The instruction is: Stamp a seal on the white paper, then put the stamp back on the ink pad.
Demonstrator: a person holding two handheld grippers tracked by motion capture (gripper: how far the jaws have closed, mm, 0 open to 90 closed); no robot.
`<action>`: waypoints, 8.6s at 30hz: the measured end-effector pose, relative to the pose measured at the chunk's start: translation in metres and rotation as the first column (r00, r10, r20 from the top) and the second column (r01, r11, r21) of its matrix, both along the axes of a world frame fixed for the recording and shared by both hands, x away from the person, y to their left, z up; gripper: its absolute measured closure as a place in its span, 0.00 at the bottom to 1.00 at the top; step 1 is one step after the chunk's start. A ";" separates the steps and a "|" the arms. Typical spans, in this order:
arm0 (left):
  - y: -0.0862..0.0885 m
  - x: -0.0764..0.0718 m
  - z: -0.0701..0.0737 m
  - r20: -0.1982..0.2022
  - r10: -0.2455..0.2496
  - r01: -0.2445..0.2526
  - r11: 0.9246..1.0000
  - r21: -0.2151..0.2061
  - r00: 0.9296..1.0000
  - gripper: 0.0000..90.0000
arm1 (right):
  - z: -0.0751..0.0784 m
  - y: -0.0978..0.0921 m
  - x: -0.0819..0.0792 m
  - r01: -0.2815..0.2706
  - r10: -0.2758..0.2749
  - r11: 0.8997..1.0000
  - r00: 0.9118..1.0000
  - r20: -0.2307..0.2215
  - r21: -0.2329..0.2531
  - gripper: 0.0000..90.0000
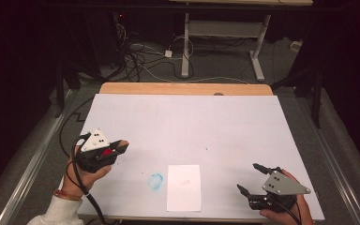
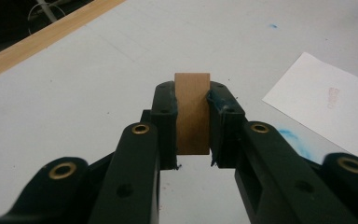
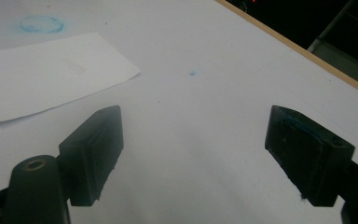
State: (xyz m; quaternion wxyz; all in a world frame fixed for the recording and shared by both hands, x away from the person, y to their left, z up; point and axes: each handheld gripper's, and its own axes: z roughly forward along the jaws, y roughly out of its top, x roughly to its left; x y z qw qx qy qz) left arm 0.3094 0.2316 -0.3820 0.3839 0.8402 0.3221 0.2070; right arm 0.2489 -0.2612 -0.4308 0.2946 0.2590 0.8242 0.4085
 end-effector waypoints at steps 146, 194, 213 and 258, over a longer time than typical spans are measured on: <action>-0.196 -0.008 -0.066 -0.466 -0.407 0.595 0.705 0.386 0.785 0.82 | -0.010 0.009 -0.001 -0.026 0.022 0.995 0.999 -0.045 -0.094 0.25; -0.126 -0.016 -0.018 -0.124 -0.354 0.374 0.900 0.225 0.927 0.82 | -0.002 0.003 -0.003 -0.002 0.003 0.999 1.000 0.004 -0.049 0.24; -0.088 -0.023 -0.029 -0.055 -0.277 0.283 0.947 0.153 0.959 0.82 | -0.001 0.001 0.001 0.008 -0.008 0.999 1.000 0.014 -0.033 0.24; -0.004 -0.024 -0.018 -0.067 -0.032 0.040 0.991 0.125 0.997 0.82 | 0.000 0.008 0.007 -0.018 0.019 0.999 1.000 0.022 -0.033 0.24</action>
